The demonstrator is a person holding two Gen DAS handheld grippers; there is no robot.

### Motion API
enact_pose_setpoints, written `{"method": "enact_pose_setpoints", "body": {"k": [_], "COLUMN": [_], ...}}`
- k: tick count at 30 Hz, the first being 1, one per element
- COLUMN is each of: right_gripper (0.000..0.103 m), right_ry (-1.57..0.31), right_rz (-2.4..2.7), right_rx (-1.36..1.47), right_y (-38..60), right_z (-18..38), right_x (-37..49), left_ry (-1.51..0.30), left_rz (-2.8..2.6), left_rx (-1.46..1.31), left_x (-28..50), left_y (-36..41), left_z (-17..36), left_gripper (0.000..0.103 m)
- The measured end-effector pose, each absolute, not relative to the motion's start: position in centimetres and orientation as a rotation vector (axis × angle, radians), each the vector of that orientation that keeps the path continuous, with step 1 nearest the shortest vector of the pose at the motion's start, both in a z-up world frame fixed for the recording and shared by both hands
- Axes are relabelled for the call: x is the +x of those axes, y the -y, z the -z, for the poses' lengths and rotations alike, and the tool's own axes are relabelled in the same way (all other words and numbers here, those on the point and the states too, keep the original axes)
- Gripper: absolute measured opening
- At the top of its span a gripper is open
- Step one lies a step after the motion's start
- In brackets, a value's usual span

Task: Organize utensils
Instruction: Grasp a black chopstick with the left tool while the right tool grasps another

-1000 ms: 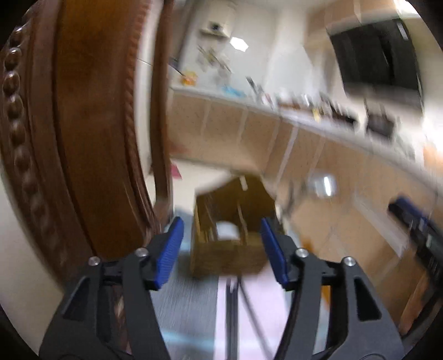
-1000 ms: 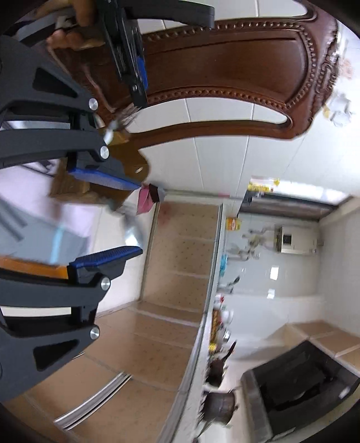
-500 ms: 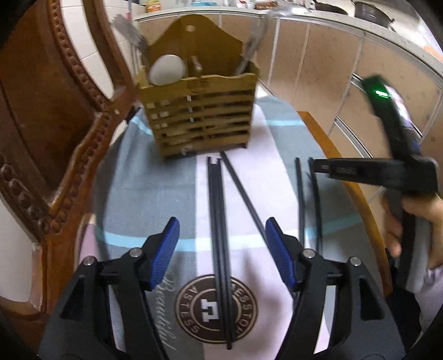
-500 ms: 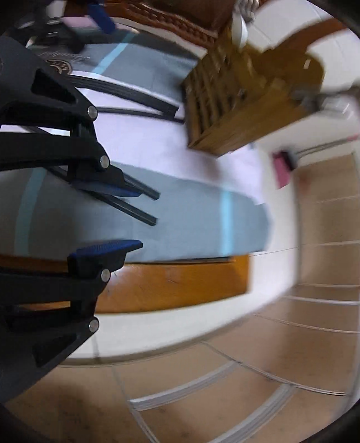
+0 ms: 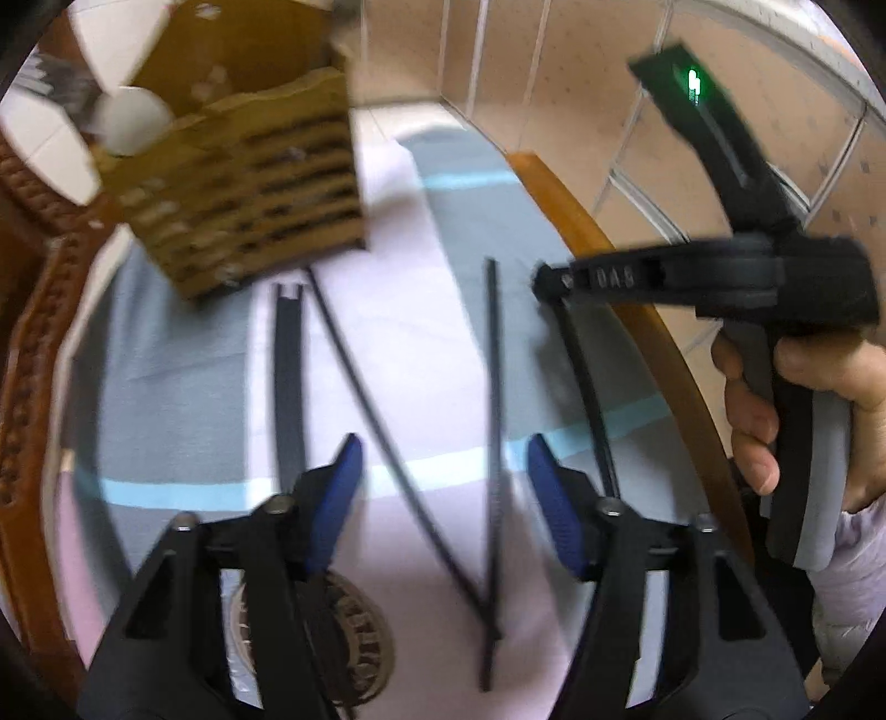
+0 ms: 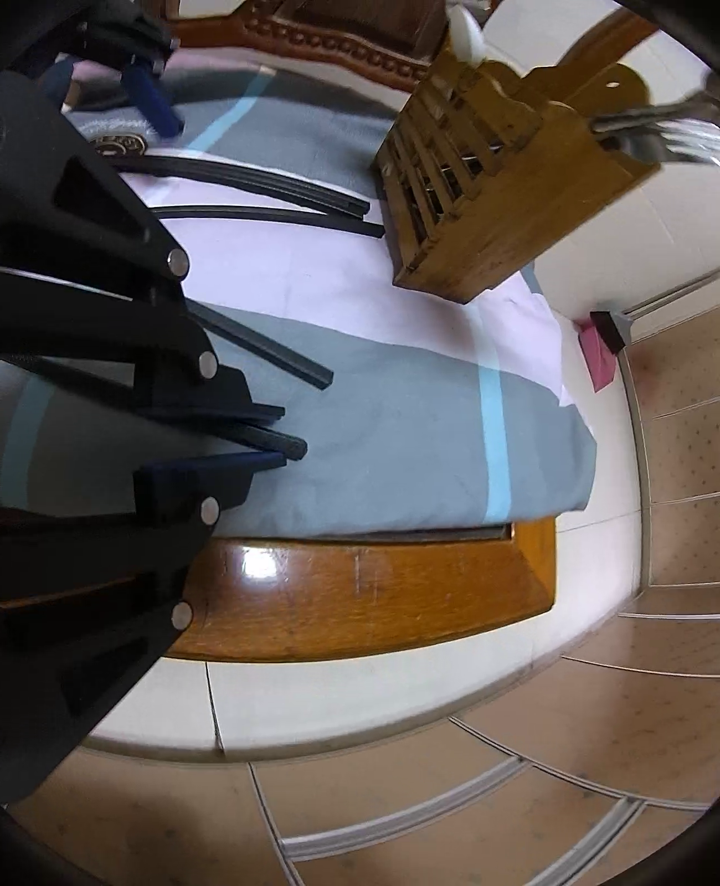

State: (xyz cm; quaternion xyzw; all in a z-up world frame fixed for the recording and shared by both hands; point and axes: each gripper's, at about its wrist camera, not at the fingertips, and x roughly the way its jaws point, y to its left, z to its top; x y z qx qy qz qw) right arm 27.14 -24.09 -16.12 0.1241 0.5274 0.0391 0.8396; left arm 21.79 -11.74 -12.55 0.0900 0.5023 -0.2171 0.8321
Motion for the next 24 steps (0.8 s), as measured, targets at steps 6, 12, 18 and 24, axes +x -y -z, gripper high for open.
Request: {"method": "enact_pose_setpoints", "body": {"k": [6, 12, 18, 24], "right_gripper": [0.012, 0.012, 0.011, 0.013], "right_ry": [-1.101, -1.098, -1.147, -1.178], "right_rz": [-0.101, -0.125, -0.192, -0.18], "right_rx": [0.28, 0.296, 0.303, 0.205], "right_y": [24.3, 24.4, 23.3, 21.4], "right_z": [16.1, 16.1, 16.1, 15.8], "right_x": [27.2, 26.9, 26.6, 26.8], "left_ry": [-1.156, -1.189, -1.228, -1.238], "left_rz": [0.468, 0.415, 0.372, 0.381], "left_rx": [0.2, 0.166, 0.179, 0.204], "left_x": [22.4, 22.7, 21.1, 23.3], "left_y": [13.5, 11.9, 8.8, 10.0], "left_z": [14.9, 15.0, 14.9, 14.5], "left_gripper": [0.031, 0.008, 0.007, 0.023]}}
